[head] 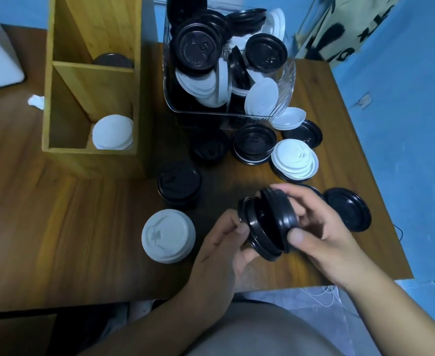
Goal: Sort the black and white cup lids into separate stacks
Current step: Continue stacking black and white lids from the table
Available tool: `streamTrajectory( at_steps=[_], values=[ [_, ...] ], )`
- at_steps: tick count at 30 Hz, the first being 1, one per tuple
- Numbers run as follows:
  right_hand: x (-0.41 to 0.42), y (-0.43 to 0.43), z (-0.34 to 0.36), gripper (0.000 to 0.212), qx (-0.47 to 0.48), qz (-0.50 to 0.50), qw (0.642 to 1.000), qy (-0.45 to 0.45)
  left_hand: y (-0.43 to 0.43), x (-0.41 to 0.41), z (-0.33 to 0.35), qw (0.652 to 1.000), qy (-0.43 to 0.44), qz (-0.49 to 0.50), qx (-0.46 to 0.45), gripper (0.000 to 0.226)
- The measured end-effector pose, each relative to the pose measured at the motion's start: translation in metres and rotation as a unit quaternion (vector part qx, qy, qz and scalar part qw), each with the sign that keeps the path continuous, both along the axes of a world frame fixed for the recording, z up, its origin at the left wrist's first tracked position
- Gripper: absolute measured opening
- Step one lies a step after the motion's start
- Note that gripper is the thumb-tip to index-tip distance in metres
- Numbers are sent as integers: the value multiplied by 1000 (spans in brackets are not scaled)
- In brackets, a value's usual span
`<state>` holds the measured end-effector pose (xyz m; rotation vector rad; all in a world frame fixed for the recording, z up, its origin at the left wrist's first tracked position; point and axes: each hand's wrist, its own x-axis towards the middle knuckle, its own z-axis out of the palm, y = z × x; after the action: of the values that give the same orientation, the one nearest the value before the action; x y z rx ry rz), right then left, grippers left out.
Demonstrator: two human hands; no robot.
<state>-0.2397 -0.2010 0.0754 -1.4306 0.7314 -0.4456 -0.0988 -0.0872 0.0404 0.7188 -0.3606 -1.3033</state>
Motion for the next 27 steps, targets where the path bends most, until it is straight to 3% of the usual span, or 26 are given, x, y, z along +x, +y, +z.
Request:
streamTrajectory(
  at_steps=[3, 10, 16, 19, 23, 25, 27],
  values=[
    [-10, -3, 3, 84, 10, -58, 998, -27, 3, -1, -2, 999, -36, -21, -24, 22],
    [-15, 7, 10, 78, -65, -30, 997, 7, 4, -3, -5, 998, -33, -33, -33, 21],
    [-11, 17, 21, 76, -202, 19, 976, 83, 14, -7, -4, 979, -199, -29, -39, 25],
    [-12, 18, 21, 76, -217, 30, 971, 96, 19, -5, -3, 962, -270, -35, -20, 28],
    [-15, 16, 13, 80, -218, 49, 968, 116, 28, 0, -6, 962, -258, -83, 20, 41],
    [-14, 15, 7, 82, -248, 62, 957, 136, 31, 1, -7, 950, -293, -101, 44, 51],
    [-10, 18, 3, 83, -279, 97, 945, 142, 33, -1, -5, 945, -309, -101, 42, 38]
  ],
)
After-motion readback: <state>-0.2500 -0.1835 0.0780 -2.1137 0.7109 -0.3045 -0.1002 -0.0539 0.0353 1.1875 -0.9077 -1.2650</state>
